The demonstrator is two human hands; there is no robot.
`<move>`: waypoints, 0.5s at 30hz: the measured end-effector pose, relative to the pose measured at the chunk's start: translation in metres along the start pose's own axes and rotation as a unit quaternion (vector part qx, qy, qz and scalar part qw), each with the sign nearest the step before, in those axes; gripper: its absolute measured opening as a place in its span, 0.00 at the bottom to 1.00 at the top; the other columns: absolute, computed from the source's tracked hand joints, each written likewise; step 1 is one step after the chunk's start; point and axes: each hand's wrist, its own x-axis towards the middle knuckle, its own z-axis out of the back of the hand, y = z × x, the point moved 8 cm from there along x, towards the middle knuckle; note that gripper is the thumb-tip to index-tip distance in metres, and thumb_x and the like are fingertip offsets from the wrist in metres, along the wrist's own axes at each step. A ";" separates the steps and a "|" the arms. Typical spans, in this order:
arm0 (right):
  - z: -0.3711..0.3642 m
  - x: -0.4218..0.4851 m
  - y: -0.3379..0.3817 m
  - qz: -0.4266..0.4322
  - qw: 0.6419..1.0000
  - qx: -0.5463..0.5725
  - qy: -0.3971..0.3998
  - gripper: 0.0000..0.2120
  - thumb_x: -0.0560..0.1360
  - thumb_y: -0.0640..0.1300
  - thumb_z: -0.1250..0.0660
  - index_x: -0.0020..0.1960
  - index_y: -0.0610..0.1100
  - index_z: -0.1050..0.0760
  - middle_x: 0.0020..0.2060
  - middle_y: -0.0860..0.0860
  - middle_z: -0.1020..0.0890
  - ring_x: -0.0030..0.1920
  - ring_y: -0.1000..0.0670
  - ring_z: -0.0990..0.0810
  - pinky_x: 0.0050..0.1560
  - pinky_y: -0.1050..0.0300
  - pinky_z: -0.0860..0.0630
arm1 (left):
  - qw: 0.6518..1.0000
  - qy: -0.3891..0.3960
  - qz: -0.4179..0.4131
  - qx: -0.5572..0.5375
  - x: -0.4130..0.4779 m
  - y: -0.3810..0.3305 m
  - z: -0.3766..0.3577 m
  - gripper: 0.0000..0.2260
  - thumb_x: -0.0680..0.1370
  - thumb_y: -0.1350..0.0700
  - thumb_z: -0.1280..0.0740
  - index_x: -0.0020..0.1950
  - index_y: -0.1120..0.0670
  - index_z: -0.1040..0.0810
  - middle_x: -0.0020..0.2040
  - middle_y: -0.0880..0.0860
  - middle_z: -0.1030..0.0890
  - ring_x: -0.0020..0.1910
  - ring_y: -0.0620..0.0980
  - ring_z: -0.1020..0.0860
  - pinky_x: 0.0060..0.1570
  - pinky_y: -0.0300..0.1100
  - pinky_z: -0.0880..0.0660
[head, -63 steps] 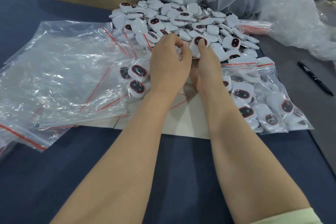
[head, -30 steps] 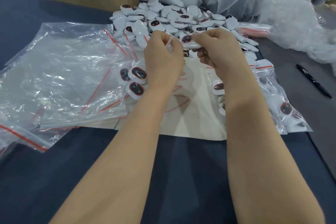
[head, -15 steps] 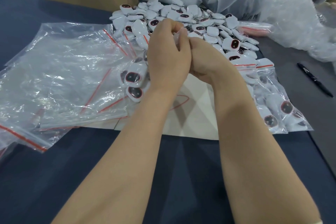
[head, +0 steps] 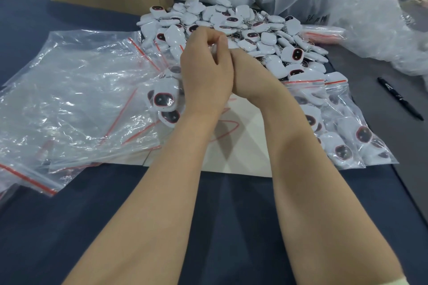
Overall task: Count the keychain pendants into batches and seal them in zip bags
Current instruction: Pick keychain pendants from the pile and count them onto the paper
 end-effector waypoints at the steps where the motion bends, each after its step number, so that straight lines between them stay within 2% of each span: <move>1: -0.003 0.000 -0.002 -0.006 0.999 -0.028 0.022 0.10 0.76 0.33 0.42 0.46 0.40 0.22 0.35 0.50 0.21 0.31 0.57 0.28 0.28 0.72 0.34 | 1.000 0.000 0.002 0.002 0.000 0.001 0.000 0.05 0.79 0.60 0.37 0.50 0.60 0.23 0.45 0.49 0.22 0.45 0.44 0.26 0.47 0.29 0.32; 3: -0.004 -0.002 -0.007 -0.026 0.999 -0.010 0.044 0.12 0.74 0.33 0.42 0.42 0.42 0.21 0.32 0.51 0.22 0.28 0.60 0.28 0.28 0.72 0.34 | 1.000 0.012 0.006 0.012 0.001 0.004 -0.003 0.06 0.79 0.60 0.37 0.50 0.60 0.23 0.45 0.49 0.22 0.45 0.44 0.26 0.46 0.29 0.33; 4: -0.001 -0.002 -0.010 -0.033 0.999 0.025 0.030 0.14 0.74 0.32 0.42 0.38 0.45 0.22 0.31 0.51 0.23 0.28 0.60 0.27 0.31 0.70 0.31 | 0.999 0.024 0.012 0.019 0.000 0.007 -0.006 0.06 0.79 0.59 0.37 0.50 0.60 0.23 0.46 0.50 0.22 0.45 0.45 0.26 0.46 0.30 0.33; 5: 0.005 0.000 -0.014 -0.041 0.998 0.054 -0.007 0.15 0.74 0.33 0.42 0.37 0.47 0.22 0.32 0.49 0.22 0.31 0.56 0.25 0.35 0.66 0.28 | 0.999 0.036 0.019 0.027 0.000 0.011 -0.008 0.06 0.79 0.59 0.37 0.50 0.60 0.23 0.47 0.51 0.21 0.46 0.46 0.26 0.47 0.33 0.32; 7: 0.025 0.004 -0.032 -0.076 0.987 0.058 -0.132 0.13 0.74 0.34 0.41 0.42 0.44 0.19 0.40 0.46 0.19 0.44 0.48 0.20 0.49 0.56 0.24 | 0.997 0.055 0.034 0.041 -0.001 0.019 -0.013 0.06 0.79 0.58 0.37 0.51 0.60 0.23 0.49 0.52 0.21 0.49 0.48 0.25 0.49 0.36 0.32; 9: 0.039 -0.002 -0.049 -0.130 0.964 -0.017 -0.232 0.14 0.76 0.36 0.42 0.53 0.44 0.19 0.54 0.47 0.19 0.57 0.47 0.23 0.57 0.59 0.29 | 0.995 0.069 0.039 0.059 -0.002 0.023 -0.015 0.06 0.79 0.57 0.37 0.51 0.58 0.24 0.50 0.52 0.21 0.51 0.48 0.25 0.48 0.35 0.34; 10: 0.037 -0.003 -0.057 -0.146 0.960 -0.060 -0.230 0.15 0.77 0.37 0.43 0.57 0.45 0.21 0.60 0.47 0.21 0.61 0.46 0.25 0.59 0.60 0.32 | 0.994 0.074 0.036 0.069 -0.003 0.024 -0.017 0.06 0.79 0.57 0.37 0.51 0.58 0.24 0.50 0.51 0.21 0.51 0.48 0.25 0.49 0.36 0.34; 11: 0.029 -0.001 -0.064 -0.156 0.962 -0.105 -0.196 0.16 0.78 0.39 0.43 0.61 0.46 0.22 0.64 0.45 0.25 0.65 0.44 0.28 0.63 0.58 0.34 | 0.993 0.079 0.030 0.079 -0.004 0.024 -0.018 0.06 0.79 0.57 0.38 0.52 0.58 0.24 0.51 0.52 0.21 0.51 0.48 0.25 0.50 0.37 0.33; 13: 0.008 0.001 -0.074 -0.171 0.959 -0.203 -0.103 0.17 0.79 0.43 0.44 0.66 0.48 0.26 0.71 0.41 0.35 0.71 0.39 0.37 0.71 0.51 0.40 | 0.992 0.085 0.018 0.094 -0.005 0.023 -0.019 0.07 0.79 0.57 0.38 0.52 0.58 0.24 0.50 0.52 0.21 0.51 0.49 0.25 0.51 0.39 0.33; 15: -0.004 0.002 -0.079 -0.181 0.949 -0.252 -0.059 0.20 0.80 0.48 0.45 0.71 0.50 0.32 0.75 0.41 0.43 0.75 0.39 0.45 0.75 0.47 0.47 | 0.992 0.085 0.014 0.096 -0.006 0.023 -0.020 0.07 0.79 0.57 0.38 0.52 0.58 0.24 0.50 0.51 0.22 0.51 0.49 0.26 0.51 0.38 0.33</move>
